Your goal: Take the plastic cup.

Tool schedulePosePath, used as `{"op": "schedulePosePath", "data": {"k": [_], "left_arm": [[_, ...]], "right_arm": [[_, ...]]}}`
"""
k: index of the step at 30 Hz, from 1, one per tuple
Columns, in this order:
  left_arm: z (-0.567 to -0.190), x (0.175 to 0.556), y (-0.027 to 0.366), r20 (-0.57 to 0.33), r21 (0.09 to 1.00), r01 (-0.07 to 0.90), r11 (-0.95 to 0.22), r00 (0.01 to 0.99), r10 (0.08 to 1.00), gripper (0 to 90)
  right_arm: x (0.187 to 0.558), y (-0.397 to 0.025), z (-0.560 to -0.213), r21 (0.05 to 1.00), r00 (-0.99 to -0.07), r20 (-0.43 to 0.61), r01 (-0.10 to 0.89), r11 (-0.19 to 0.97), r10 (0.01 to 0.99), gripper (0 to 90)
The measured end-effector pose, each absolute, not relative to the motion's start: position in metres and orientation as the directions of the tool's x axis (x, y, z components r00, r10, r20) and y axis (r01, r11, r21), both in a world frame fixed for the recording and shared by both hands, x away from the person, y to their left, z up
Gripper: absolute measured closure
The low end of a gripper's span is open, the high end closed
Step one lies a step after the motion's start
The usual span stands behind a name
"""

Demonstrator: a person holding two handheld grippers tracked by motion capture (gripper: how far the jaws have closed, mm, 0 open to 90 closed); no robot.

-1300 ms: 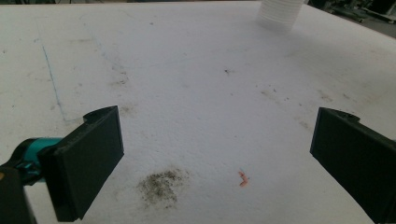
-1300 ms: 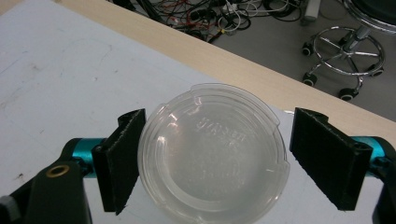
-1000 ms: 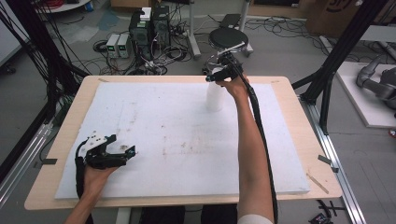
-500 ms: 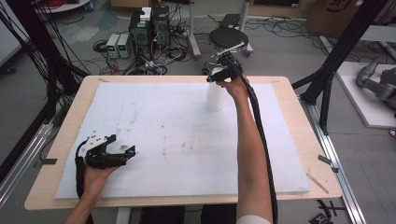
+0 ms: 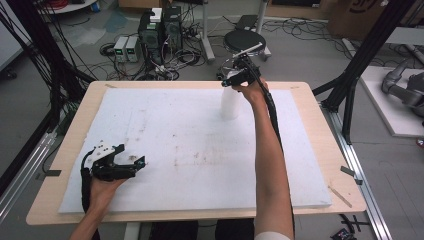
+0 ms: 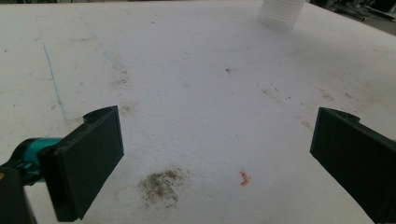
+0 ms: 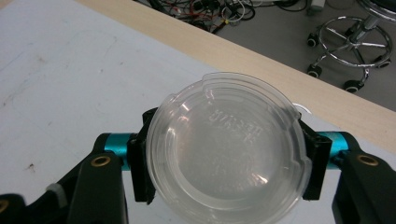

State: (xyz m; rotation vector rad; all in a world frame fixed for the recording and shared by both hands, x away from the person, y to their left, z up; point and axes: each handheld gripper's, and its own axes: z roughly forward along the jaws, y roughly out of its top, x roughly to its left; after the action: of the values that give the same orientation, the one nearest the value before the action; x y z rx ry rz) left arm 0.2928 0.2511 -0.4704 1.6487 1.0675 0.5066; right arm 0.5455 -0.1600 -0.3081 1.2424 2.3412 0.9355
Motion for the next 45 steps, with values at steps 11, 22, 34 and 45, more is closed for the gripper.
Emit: {"op": "schedulePosePath", "data": {"k": [11,22,34,45], "left_arm": [[-0.471,0.293,0.251,-0.183,0.919,0.392,-0.038,0.509,0.841,2.6],[-0.471,0.293,0.251,-0.179,0.919,0.391,-0.043,0.512,0.84,2.6],[-0.47,0.293,0.25,-0.174,0.919,0.39,-0.047,0.512,0.841,2.6],[-0.47,0.293,0.25,-0.176,0.92,0.39,-0.045,0.512,0.841,2.6]], "right_arm": [[0.546,-0.155,-0.289,0.693,-0.576,0.007,0.592,0.412,0.817,38.6],[0.541,-0.156,-0.254,0.714,-0.579,-0.008,0.567,0.41,0.815,40.1],[0.531,-0.16,-0.213,0.752,-0.583,-0.026,0.523,0.4,0.812,40.5],[0.517,-0.168,-0.216,0.76,-0.612,-0.015,0.507,0.407,0.79,40.5]]}}
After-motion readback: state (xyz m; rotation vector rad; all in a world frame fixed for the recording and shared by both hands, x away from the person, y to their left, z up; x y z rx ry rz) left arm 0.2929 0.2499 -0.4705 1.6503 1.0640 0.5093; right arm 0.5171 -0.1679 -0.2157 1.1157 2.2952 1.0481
